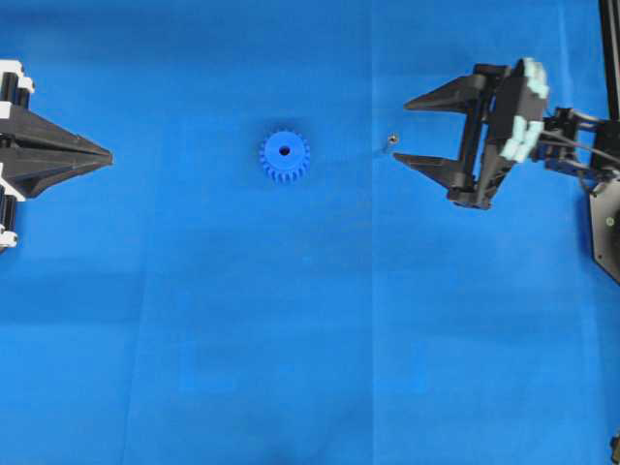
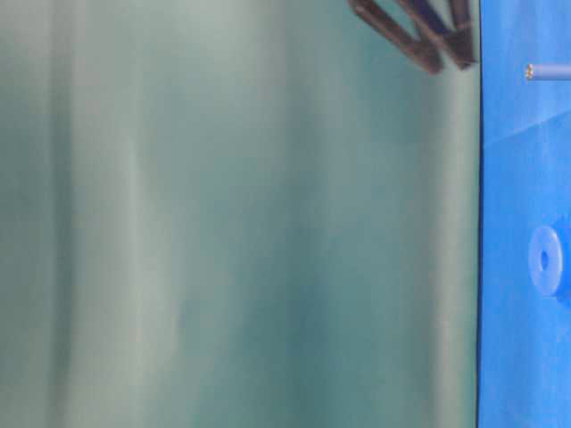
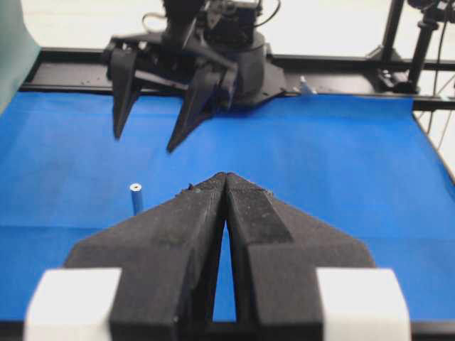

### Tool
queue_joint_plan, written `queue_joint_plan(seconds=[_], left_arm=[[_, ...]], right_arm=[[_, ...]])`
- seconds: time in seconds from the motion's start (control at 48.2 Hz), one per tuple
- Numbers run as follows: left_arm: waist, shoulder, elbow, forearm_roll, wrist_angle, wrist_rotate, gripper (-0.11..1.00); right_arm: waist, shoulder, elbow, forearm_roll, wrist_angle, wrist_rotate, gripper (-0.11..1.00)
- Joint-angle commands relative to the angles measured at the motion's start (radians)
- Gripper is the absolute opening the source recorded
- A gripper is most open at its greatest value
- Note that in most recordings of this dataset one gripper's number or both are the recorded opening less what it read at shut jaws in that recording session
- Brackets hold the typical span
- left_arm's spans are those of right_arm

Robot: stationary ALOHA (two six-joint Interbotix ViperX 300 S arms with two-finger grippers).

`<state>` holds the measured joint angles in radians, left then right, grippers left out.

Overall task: Insert the shaft placed at a random location into the center hole of the small gear at another random location.
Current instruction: 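Move the right gripper left and lower it around the silver shaft, then close the right gripper on the shaft and lift it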

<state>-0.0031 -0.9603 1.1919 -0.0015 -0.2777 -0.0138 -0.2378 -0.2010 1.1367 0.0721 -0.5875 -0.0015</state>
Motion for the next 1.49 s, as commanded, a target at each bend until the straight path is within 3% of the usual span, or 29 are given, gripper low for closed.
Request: queue_joint_plan(seconds=[0.0,0.332,0.664,0.81,1.142,1.474], left_arm=[[-0.002,0.003,-0.009,0.000,-0.005,0.002,0.00],[-0.002,0.005,-0.003,0.000,-0.006,0.000,0.00],[-0.002,0.003,0.002,0.000,-0.006,0.000,0.00],[-0.002,0.003,0.003,-0.002,-0.006,-0.002,0.00],[-0.002,0.003,0.003,0.000,-0.005,-0.002,0.00],[-0.002,0.003,0.003,0.000,-0.003,-0.003,0.00]], right_arm=[[-0.003,0.061,-0.020,0.009,-0.060,0.002,0.70],[-0.008,0.242,-0.040,0.058,-0.150,0.002,0.70],[-0.006,0.264,-0.041,0.055,-0.164,0.002,0.67],[-0.002,0.264,-0.041,0.054,-0.166,0.002,0.55],[0.002,0.262,-0.037,0.057,-0.193,0.002,0.05],[0.000,0.245,-0.038,0.057,-0.167,0.003,0.04]])
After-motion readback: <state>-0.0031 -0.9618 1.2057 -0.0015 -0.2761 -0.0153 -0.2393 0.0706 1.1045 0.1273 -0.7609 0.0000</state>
